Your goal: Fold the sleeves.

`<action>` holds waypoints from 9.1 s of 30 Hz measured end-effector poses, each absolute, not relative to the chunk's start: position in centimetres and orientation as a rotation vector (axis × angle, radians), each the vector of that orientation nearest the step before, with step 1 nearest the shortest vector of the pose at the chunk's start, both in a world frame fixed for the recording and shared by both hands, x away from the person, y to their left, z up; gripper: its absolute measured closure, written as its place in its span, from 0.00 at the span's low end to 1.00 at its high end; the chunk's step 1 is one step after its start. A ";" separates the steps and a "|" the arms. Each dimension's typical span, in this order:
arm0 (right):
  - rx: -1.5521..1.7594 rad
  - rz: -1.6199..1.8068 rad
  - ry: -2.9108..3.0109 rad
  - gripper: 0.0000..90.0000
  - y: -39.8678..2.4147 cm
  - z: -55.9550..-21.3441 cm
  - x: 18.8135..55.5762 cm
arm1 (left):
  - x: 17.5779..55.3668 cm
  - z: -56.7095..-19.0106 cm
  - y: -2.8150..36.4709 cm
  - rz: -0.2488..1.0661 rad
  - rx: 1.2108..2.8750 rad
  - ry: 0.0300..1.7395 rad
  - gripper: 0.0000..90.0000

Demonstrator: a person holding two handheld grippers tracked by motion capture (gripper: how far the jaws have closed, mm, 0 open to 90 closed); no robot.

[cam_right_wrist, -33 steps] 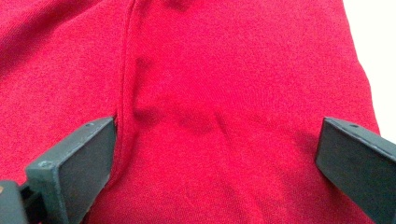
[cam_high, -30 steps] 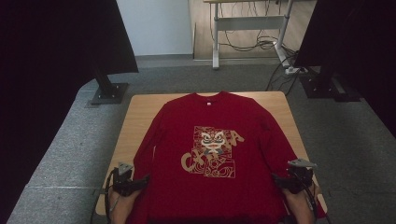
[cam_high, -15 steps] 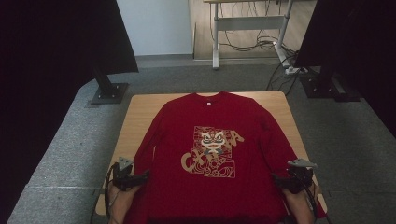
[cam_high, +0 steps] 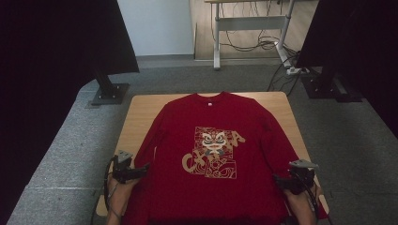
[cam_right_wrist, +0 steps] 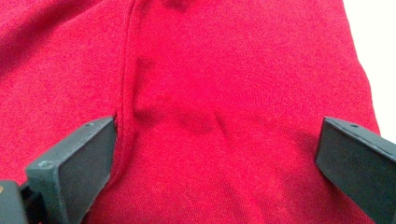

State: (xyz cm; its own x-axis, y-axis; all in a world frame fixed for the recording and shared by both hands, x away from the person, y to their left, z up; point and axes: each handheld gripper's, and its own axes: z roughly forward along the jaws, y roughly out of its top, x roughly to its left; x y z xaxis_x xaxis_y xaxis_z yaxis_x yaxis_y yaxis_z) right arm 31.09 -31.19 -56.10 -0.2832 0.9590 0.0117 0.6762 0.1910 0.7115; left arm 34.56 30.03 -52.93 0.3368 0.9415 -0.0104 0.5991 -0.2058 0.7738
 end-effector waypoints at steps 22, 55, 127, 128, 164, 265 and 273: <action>1.527 0.861 2.034 0.00 -31.2 -56.1 31.1 | 38.9 -51.6 29.8 0.648 1.917 1.326 0.15; 1.525 0.862 2.036 0.00 -31.2 -56.1 31.1 | 41.9 -54.4 30.3 0.672 1.922 1.350 0.84; 1.518 0.864 2.042 0.00 -31.2 -56.1 31.1 | 41.8 -52.3 18.0 0.399 1.994 1.002 0.96; 1.518 0.864 2.042 0.00 -31.2 -56.1 31.1 | 41.8 -52.3 18.0 0.399 1.994 1.002 0.96; 1.516 0.864 2.045 0.00 -31.2 -56.1 31.1 | 39.1 -49.9 23.9 0.541 1.968 1.052 0.36; 1.514 0.864 2.046 0.00 -31.2 -56.1 31.1 | 24.5 -49.6 15.8 0.038 1.983 0.421 0.98; 1.511 0.865 2.047 0.00 -31.2 -56.1 31.1 | 24.6 -51.9 10.0 -0.012 2.116 0.313 0.97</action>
State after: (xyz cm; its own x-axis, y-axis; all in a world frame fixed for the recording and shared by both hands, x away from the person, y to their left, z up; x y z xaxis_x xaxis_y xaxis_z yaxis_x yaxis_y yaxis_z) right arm 31.07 -31.16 -56.11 -0.2984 0.9544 0.0097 0.6721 0.2029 0.7121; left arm 24.57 9.97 -51.93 0.9670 0.2178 -0.1322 0.2275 -0.5048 0.8327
